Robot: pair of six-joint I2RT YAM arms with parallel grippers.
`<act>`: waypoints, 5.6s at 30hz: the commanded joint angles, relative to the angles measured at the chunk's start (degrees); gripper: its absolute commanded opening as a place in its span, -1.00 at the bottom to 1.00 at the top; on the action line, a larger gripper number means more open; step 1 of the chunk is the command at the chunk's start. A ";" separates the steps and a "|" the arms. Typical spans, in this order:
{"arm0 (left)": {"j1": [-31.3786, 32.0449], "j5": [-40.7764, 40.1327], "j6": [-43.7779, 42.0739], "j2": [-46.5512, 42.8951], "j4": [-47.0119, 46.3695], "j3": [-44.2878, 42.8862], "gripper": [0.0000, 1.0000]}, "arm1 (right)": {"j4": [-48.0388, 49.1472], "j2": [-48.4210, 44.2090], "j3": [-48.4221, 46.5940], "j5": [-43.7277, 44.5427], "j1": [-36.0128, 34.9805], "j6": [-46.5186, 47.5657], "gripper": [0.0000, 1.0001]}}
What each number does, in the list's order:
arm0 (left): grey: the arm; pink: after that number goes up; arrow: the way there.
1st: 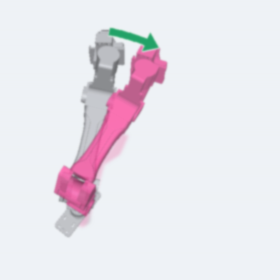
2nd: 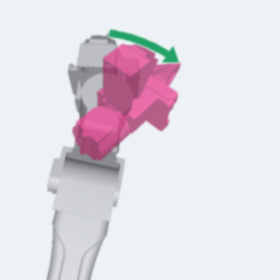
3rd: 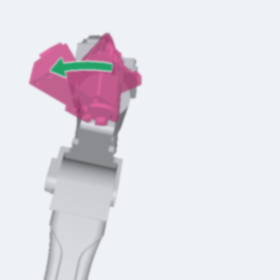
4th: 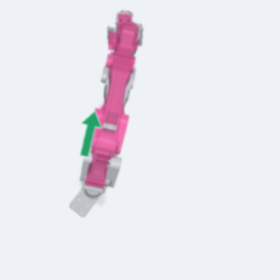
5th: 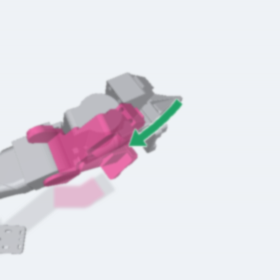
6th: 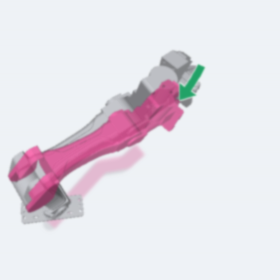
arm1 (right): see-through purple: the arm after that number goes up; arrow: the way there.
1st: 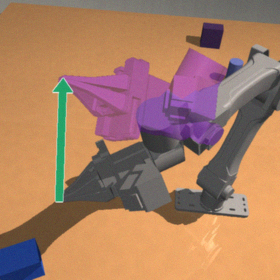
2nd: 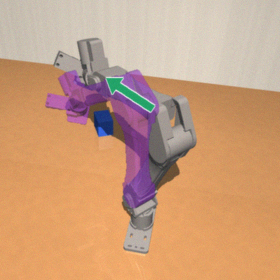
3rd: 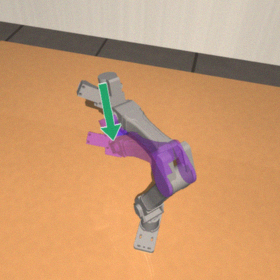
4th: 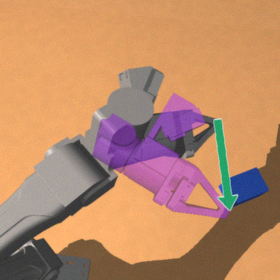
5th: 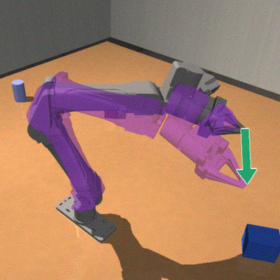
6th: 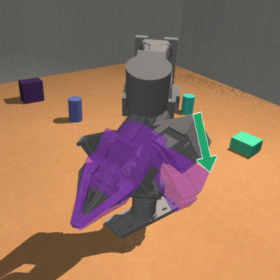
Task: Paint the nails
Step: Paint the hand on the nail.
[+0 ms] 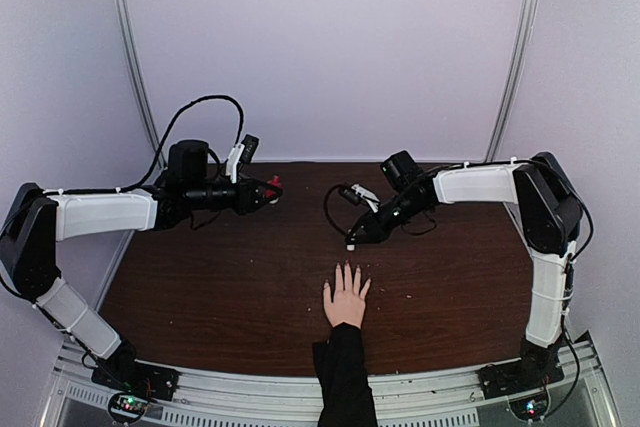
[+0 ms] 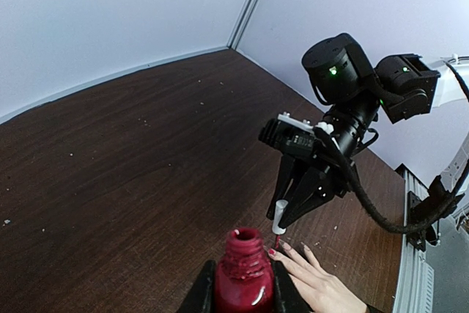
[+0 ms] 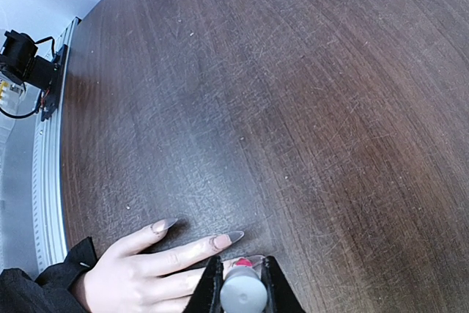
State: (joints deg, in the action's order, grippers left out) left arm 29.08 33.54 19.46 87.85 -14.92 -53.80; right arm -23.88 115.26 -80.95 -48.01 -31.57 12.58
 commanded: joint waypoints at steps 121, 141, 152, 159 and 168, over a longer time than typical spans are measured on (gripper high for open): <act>0.10 0.30 -0.26 -0.74 -3.02 -0.18 -1.00 | 2.44 0.10 -0.70 -0.99 -0.50 -0.15 -1.00; 0.10 0.19 -0.22 -1.28 -3.01 0.03 -1.00 | 2.63 -2.96 0.39 -0.50 -0.23 -0.34 -1.00; 0.12 0.06 -0.20 -1.27 -3.01 0.10 -1.00 | 2.59 -0.84 0.54 -0.01 -0.25 -0.14 -1.00; 0.10 0.03 -0.23 -0.98 -3.10 0.03 -1.00 | 2.04 0.24 0.29 0.79 -0.24 -0.06 -1.00; 0.10 -0.11 -0.30 -0.99 -3.01 0.14 -1.00 | 1.90 1.15 0.00 1.05 -0.24 -0.24 -1.00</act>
State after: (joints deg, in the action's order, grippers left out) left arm 29.08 33.47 19.46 87.83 -14.96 -53.78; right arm -21.47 115.24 -80.49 -47.77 -31.79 12.12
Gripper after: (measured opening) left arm 0.204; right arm 0.149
